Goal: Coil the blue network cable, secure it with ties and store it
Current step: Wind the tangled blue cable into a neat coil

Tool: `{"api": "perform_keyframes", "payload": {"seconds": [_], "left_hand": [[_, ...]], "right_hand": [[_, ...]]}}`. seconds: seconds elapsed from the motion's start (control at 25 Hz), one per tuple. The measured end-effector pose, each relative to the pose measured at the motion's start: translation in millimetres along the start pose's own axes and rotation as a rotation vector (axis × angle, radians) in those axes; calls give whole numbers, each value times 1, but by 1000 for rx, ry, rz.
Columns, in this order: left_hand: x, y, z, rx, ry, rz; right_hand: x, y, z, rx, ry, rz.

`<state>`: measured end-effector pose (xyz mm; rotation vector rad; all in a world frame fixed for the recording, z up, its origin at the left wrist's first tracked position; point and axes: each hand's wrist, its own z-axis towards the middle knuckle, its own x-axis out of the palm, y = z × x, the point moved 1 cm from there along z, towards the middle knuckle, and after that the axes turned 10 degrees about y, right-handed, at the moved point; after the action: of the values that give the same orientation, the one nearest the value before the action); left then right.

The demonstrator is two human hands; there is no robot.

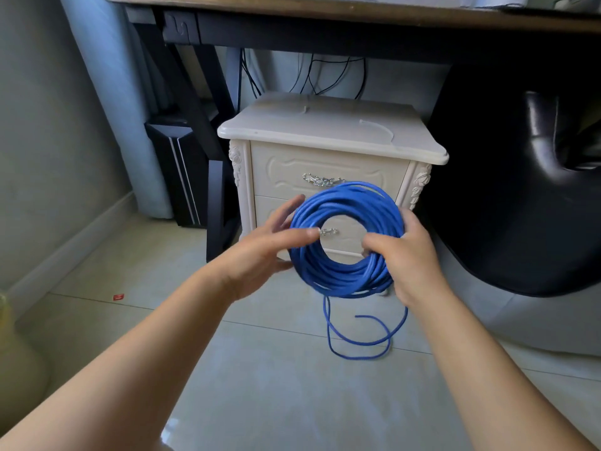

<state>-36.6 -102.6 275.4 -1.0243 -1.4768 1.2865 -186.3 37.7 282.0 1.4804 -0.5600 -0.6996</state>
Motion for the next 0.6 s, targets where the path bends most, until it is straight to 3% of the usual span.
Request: {"api": "perform_keyframes", "payload": {"seconds": [0.12,0.24,0.44,0.6], "left_hand": [[7,0,-2,44,-108,476],[14,2,-5,47,-117,741],[24,-6,-7,73,-268,720],[23,-10,-2,90,-349,386]], "right_hand": [[5,5,-9,-139,141,-465],[13,4,-17,-167,356,-647],[9,10,-22,-226,378,-515],[3,13,-16,-170,376,-225]]}}
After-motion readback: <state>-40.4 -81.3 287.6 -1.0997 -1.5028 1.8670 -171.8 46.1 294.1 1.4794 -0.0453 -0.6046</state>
